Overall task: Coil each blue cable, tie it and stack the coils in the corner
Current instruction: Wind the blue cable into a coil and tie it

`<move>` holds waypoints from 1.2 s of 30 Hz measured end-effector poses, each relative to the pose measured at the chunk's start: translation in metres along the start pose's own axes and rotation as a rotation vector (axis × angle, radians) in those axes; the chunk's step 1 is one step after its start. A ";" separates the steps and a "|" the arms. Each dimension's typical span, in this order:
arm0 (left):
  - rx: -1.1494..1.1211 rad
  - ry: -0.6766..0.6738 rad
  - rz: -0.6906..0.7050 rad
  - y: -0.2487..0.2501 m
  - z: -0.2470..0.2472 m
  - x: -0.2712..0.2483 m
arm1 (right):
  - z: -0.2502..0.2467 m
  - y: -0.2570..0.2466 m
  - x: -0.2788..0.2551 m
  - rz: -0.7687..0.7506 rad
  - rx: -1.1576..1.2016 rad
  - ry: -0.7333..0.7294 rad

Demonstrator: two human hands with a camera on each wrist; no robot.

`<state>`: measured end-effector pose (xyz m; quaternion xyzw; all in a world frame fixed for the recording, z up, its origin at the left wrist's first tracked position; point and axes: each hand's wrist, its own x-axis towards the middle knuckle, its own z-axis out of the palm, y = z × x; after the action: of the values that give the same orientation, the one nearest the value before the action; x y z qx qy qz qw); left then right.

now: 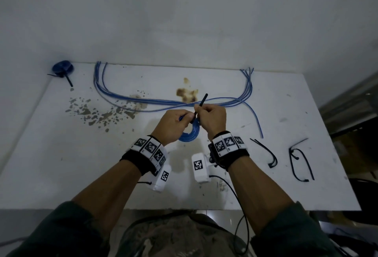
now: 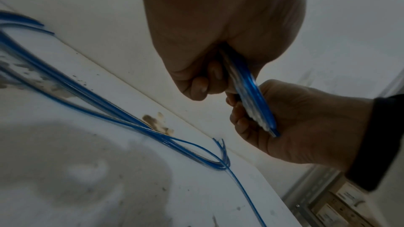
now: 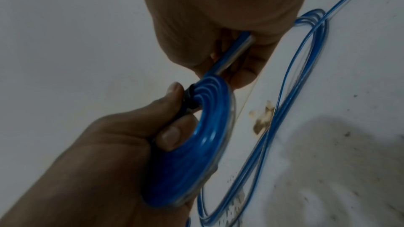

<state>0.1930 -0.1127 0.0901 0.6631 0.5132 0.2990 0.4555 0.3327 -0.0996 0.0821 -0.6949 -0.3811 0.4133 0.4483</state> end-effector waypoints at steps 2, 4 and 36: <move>-0.094 -0.029 -0.021 -0.006 -0.007 -0.004 | 0.003 -0.006 0.001 -0.031 0.027 -0.055; -0.182 0.002 -0.074 -0.014 -0.013 -0.007 | 0.004 -0.012 0.001 -0.060 0.064 -0.145; -0.387 0.499 -0.551 -0.156 -0.342 -0.020 | 0.341 -0.101 0.002 0.213 0.116 -0.635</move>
<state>-0.1724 -0.0212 0.0885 0.3103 0.7004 0.4083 0.4965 0.0051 0.0384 0.0891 -0.5407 -0.4028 0.6746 0.3004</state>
